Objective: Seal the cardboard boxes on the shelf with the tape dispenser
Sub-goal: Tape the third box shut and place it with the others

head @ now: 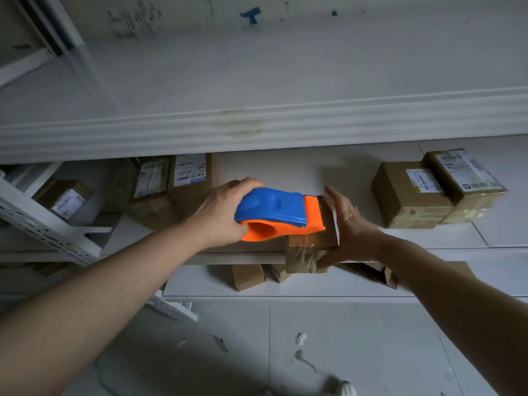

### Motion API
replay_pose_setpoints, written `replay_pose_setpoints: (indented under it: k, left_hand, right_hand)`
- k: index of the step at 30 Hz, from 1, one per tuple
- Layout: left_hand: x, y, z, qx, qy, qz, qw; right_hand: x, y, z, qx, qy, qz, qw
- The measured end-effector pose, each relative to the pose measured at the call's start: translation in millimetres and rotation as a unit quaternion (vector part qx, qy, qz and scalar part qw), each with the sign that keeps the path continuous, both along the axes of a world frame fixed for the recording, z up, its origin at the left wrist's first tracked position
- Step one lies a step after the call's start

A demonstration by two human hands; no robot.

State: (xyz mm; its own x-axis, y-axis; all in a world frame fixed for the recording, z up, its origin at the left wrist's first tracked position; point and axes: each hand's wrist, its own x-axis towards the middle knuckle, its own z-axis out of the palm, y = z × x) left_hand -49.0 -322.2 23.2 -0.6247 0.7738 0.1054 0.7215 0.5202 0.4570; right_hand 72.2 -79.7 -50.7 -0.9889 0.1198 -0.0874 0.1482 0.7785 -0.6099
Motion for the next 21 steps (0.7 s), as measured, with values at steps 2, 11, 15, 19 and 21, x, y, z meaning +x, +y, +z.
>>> replay_pose_setpoints:
  k: [2, 11, 15, 19, 21]
  left_hand:
    - [2, 9, -4, -0.002, -0.003, -0.002, 1.000]
    - [-17, -22, -2, -0.040, -0.019, 0.034, 0.998]
    - [-31, -72, -4, -0.027, -0.049, 0.101, 0.993]
    - [-31, -86, -13, -0.021, -0.066, 0.111, 0.991]
    - [-29, -82, -17, -0.016, -0.065, 0.112, 0.991]
  right_hand:
    - [-1, -2, 7, 0.035, 0.015, 0.024, 0.999]
    - [-9, -8, 11, 0.057, 0.047, 0.031, 0.997]
    - [-13, -5, 15, 0.056, 0.020, 0.015, 0.998]
    - [-13, -8, 17, 0.073, 0.009, 0.025, 0.997]
    - [-12, -7, 18, 0.077, 0.007, 0.021, 0.997]
